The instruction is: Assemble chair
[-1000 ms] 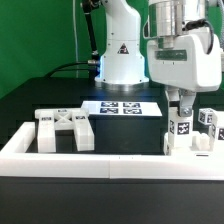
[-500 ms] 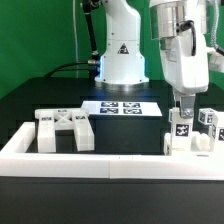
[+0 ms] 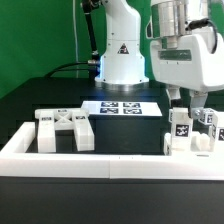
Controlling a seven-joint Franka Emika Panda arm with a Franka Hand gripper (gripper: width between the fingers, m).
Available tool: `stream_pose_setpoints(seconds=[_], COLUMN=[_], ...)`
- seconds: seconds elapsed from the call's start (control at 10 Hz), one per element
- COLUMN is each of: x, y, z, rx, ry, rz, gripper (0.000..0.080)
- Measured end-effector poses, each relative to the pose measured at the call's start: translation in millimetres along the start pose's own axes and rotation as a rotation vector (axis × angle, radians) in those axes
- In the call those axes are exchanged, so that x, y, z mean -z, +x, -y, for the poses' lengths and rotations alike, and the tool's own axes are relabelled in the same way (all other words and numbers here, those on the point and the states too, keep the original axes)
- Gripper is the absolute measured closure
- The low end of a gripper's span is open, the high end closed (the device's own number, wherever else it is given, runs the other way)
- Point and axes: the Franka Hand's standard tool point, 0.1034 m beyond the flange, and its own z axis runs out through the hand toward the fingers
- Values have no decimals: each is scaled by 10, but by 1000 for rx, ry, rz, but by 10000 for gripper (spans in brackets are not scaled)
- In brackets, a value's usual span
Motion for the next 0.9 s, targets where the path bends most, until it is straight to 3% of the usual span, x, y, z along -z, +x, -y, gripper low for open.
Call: stream_pose_setpoints(seconds=[0.9], x=[-29], y=[43], z=[-34], rx=[706], ry=[-11], rz=[0], gripper=[151])
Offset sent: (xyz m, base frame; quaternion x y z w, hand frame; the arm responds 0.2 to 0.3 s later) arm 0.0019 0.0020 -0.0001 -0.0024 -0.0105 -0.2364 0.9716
